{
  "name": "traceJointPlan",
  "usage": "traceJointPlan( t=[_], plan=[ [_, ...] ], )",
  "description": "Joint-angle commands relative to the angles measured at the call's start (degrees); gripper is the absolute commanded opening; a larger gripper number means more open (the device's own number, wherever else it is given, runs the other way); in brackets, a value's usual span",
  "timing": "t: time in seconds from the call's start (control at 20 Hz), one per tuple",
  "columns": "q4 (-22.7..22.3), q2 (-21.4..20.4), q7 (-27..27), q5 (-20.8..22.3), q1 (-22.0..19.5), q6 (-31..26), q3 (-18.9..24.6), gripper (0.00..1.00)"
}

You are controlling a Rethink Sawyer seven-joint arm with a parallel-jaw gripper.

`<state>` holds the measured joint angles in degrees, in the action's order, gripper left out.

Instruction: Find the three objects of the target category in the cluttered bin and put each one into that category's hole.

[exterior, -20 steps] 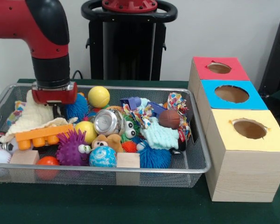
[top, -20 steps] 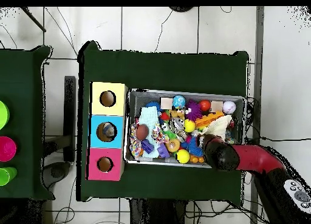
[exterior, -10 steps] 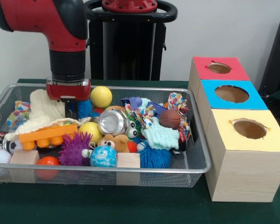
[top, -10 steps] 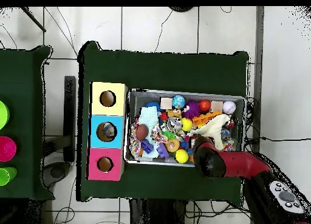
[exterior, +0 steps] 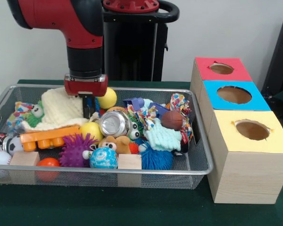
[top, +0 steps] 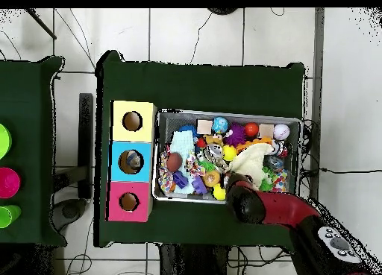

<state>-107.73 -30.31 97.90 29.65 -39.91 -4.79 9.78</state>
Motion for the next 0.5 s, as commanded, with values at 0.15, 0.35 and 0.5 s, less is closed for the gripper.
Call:
traceJointPlan(
  t=[0.15, 0.35, 0.5],
  plan=[
    [-10.62, 3.83, 13.88, -5.48, 2.96, 1.71, -0.29, 0.0],
    [-12.36, 3.19, 13.88, -7.17, 3.92, 2.59, -0.84, 0.0],
    [-13.93, 2.45, 13.71, -8.69, 4.48, 3.0, -1.12, 0.0]
  ],
)
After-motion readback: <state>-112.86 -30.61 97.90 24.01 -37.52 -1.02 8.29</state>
